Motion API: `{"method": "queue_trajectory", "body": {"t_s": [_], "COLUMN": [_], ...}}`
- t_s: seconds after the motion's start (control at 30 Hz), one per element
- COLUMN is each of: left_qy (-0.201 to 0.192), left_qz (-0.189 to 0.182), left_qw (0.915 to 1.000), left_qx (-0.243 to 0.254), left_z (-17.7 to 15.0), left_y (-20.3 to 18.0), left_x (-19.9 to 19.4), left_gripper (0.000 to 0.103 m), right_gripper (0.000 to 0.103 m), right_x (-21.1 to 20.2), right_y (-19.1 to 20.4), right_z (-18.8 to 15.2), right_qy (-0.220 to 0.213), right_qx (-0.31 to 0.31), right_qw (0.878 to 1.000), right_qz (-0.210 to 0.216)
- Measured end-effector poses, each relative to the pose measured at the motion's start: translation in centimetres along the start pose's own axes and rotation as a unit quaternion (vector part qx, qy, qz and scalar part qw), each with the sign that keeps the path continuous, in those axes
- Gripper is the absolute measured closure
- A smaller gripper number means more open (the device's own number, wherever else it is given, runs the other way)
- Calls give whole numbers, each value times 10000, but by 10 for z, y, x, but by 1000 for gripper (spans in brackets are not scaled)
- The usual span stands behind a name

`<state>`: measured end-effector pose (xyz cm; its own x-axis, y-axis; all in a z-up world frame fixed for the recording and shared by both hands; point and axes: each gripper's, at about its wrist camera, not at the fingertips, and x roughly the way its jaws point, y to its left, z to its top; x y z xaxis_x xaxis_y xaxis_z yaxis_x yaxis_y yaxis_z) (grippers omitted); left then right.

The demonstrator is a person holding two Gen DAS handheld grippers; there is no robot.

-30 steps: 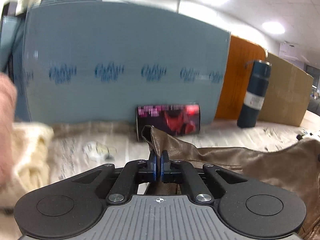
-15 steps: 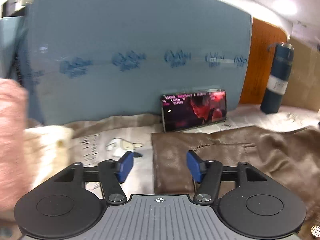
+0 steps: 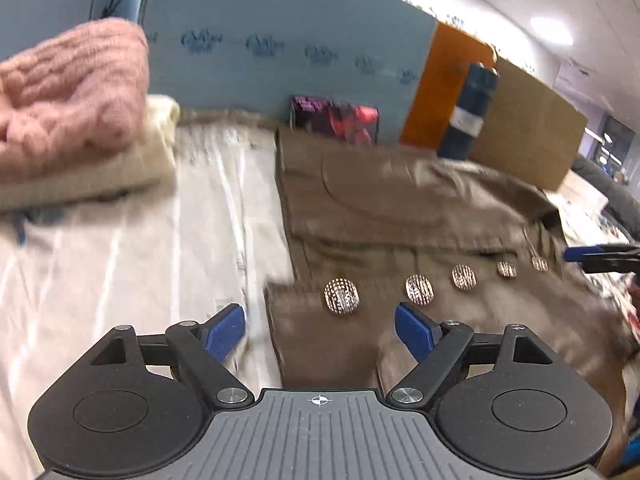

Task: Fold clothes

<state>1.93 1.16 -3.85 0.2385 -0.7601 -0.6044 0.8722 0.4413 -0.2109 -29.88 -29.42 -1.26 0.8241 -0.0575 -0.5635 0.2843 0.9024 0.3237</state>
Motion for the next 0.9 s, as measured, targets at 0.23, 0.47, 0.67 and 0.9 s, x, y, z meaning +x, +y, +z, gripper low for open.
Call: {"method": "queue_trajectory", "body": {"t_s": [0.23, 0.47, 0.67, 0.9], "left_qy": [-317, -1067, -468, -440], "left_qz": [874, 942, 1158, 1385], "left_qw": [9892, 9770, 9759, 9765], "left_qx": [1136, 1591, 1787, 1590], "left_z": [-17, 5, 12, 6], "left_y": [-40, -65, -64, -55], "left_x": [-9, -17, 17, 11], "left_gripper": [101, 102, 100, 52], "right_gripper": [77, 99, 100, 63], "right_x": [5, -15, -18, -28], "right_y": [15, 20, 11, 6], "right_z": [-29, -41, -42, -59], "right_qy": [198, -398, -370, -303], "right_qx": [-204, -417, -353, -446], "right_qw": [9989, 9949, 9932, 9860], "right_qz": [-364, -825, -1046, -1577]}}
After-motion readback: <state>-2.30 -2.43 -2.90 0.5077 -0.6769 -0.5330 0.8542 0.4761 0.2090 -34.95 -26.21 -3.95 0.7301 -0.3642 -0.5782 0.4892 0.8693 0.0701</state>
